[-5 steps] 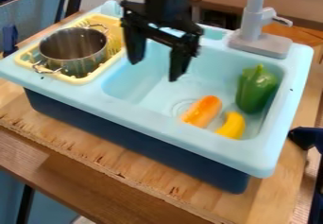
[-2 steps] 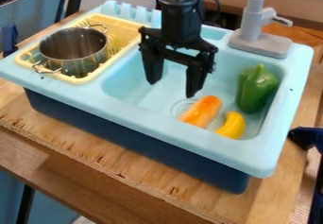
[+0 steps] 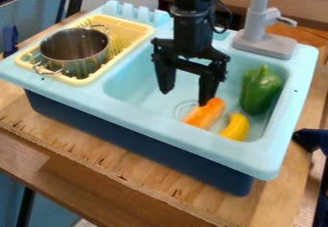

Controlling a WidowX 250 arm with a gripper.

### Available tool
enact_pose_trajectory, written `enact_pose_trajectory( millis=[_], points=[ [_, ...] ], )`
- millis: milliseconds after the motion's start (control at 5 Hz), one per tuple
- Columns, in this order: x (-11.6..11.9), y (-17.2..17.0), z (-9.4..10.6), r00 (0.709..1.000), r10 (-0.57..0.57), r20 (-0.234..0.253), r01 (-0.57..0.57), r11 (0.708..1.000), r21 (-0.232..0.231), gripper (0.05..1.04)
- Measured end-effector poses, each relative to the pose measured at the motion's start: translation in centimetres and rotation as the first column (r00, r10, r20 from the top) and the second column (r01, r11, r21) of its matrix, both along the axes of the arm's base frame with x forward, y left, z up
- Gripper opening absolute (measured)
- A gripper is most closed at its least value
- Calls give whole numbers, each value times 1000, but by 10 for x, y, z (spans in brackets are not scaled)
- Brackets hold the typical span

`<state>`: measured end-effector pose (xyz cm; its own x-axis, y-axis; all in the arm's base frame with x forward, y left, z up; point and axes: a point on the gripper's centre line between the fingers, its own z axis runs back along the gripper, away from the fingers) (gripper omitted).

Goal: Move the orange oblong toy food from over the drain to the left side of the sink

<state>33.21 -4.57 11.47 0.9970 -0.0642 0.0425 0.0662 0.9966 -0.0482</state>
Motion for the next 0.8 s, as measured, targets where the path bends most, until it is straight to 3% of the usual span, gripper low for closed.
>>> enact_pose_trajectory(
  millis=[400,600,800],
  points=[
    [8,-14,-23,1000,-1,-24,0,999,-38,1001],
    [10,-21,-30,999,-14,-42,13,999,-30,955],
    [10,-21,-40,998,-24,-63,22,999,-34,679]
  ],
)
